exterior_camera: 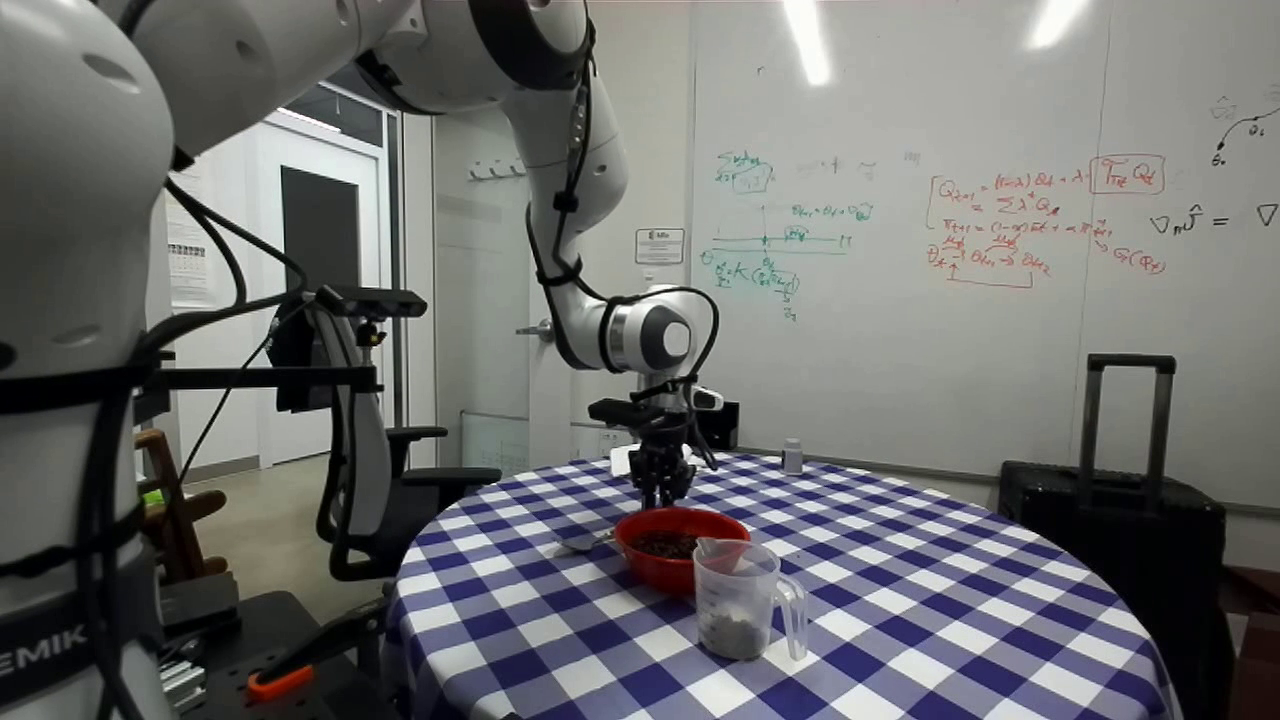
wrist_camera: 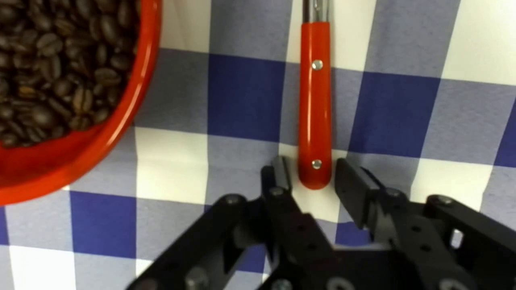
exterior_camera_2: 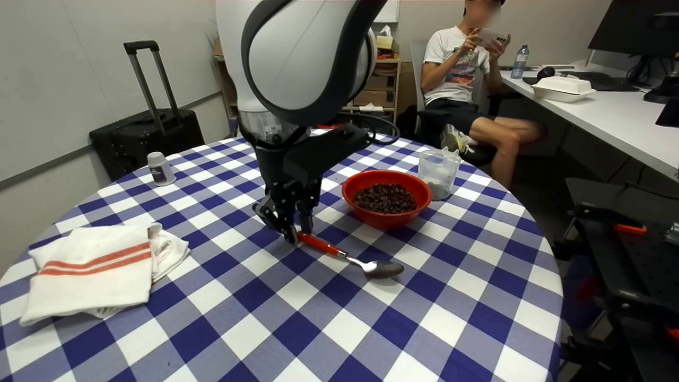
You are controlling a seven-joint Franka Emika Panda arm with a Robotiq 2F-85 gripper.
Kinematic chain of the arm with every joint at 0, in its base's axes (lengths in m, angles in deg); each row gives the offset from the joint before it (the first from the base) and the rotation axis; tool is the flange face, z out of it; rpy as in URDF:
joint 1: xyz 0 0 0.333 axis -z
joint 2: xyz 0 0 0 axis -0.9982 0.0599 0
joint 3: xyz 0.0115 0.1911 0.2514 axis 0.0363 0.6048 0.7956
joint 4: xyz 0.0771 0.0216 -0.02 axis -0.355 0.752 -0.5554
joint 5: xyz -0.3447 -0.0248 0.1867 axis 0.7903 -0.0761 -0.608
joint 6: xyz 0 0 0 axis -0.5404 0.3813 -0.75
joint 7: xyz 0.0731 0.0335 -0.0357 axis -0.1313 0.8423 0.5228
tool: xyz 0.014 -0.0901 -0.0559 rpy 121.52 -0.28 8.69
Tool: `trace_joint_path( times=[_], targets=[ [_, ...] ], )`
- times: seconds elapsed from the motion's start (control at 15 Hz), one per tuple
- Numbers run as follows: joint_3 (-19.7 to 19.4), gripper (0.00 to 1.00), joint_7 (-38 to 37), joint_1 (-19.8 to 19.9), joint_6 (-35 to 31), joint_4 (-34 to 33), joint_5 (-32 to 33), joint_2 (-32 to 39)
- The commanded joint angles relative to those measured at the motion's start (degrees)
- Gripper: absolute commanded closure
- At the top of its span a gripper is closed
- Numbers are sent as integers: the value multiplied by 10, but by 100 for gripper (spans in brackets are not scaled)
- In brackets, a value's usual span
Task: Transfer a spoonful of contents from orange bowl into the transparent jar
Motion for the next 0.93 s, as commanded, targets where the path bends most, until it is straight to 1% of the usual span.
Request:
trace_joint_path(
  times=[0.0,0.07,0.2,0.47,0.73,0.87],
  targets=[
    [-4,95,4,-6,-3,-9,-10,8],
    [-5,100,4,-7,-4,-9,-10,7],
    [-4,95,4,-6,-3,-7,-11,4],
    [3,95,18,-3,24,-7,-12,-11],
    [28,95,70,14,81,-16,-24,-36],
    [33,95,86,17,105,-25,-29,-47]
  ],
)
